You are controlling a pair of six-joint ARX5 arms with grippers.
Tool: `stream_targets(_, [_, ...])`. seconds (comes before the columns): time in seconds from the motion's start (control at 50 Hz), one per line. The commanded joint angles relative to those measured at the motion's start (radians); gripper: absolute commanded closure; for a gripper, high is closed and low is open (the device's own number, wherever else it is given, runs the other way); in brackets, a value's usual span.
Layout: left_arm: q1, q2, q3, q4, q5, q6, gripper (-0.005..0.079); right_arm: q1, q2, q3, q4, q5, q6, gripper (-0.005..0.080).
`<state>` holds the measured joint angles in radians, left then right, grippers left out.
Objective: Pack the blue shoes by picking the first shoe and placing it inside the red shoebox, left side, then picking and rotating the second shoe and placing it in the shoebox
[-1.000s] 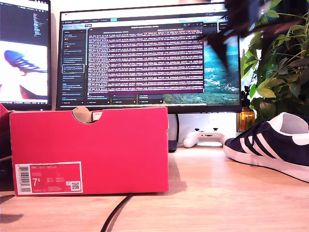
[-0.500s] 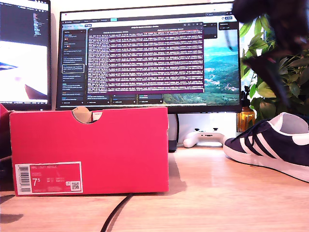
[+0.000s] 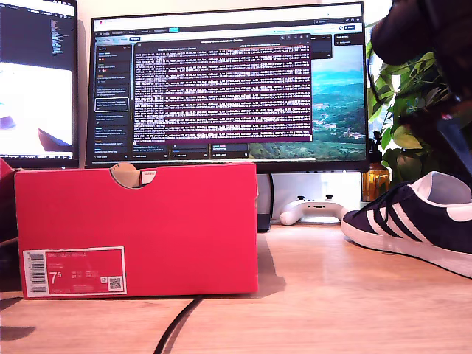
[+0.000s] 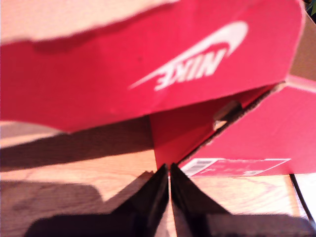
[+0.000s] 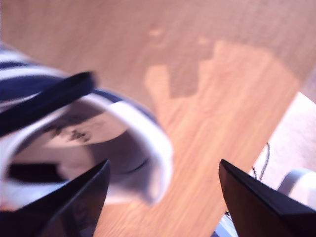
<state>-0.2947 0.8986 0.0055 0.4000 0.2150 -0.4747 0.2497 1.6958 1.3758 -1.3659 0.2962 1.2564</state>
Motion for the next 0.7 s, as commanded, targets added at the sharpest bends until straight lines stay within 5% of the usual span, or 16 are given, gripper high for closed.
stream_targets(0.0, [-0.004,0.000,-0.030,0.007,0.000,0.007,0.0764,-0.011,-0.021,-0.046,0.011,0.004,0.024,0.0120])
stream_targets(0.4, [-0.004,0.000,-0.030,0.002,0.000,0.007,0.0764,-0.024,-0.021,-0.183,0.257,-0.089,0.040,0.0159])
stream_targets(0.52, [-0.004,0.000,-0.030,-0.016,0.000,0.007,0.0764,-0.035,-0.019,-0.192,0.254,-0.104,0.083,0.0359])
stream_targets(0.64, [-0.004,0.000,-0.030,-0.028,0.000,0.007,0.0764,-0.043,-0.019,-0.192,0.241,-0.120,0.124,0.0778])
stream_targets(0.68, [-0.004,0.000,-0.030,-0.036,0.000,0.007,0.0764,-0.043,-0.019,-0.192,0.243,-0.123,0.127,0.0750])
